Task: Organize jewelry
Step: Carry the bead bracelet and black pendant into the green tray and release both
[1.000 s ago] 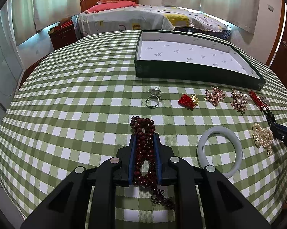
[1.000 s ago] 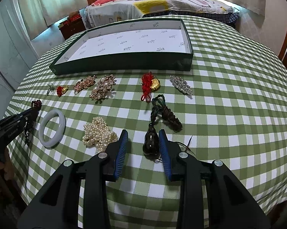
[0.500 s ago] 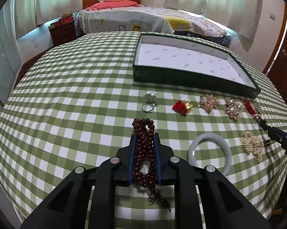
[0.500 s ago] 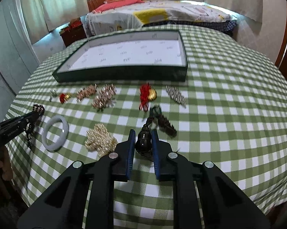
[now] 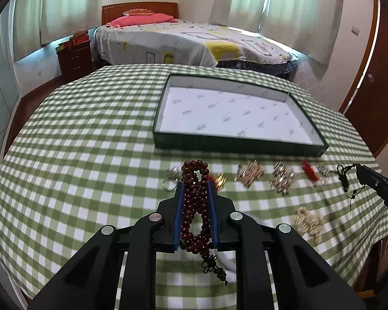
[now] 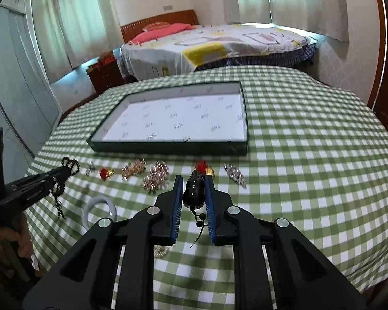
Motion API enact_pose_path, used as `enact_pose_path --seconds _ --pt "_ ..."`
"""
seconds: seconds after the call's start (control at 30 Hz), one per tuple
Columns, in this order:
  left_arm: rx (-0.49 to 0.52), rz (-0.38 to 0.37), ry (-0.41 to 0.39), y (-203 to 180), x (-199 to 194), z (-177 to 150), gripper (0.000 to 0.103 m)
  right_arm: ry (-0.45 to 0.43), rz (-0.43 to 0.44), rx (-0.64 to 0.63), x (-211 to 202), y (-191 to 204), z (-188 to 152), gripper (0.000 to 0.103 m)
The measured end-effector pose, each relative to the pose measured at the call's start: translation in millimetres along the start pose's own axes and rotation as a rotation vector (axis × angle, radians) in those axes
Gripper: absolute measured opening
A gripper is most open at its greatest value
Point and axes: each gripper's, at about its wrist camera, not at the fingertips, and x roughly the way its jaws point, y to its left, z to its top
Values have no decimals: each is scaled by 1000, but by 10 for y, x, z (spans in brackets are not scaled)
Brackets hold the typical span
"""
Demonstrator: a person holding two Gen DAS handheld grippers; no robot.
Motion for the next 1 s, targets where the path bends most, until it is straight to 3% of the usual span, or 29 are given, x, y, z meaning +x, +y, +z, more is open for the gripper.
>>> enact_pose_path --seconds 0.23,0.57,1.0 --pt "20 -31 -60 -132 0 372 18 -83 7 -23 -19 55 375 17" --pt "34 -53 -127 -288 323 930 18 -144 -11 -38 359 -27 872 17" --pt "57 -29 56 -262 1284 808 18 78 -80 -27 1361 -353 602 17"
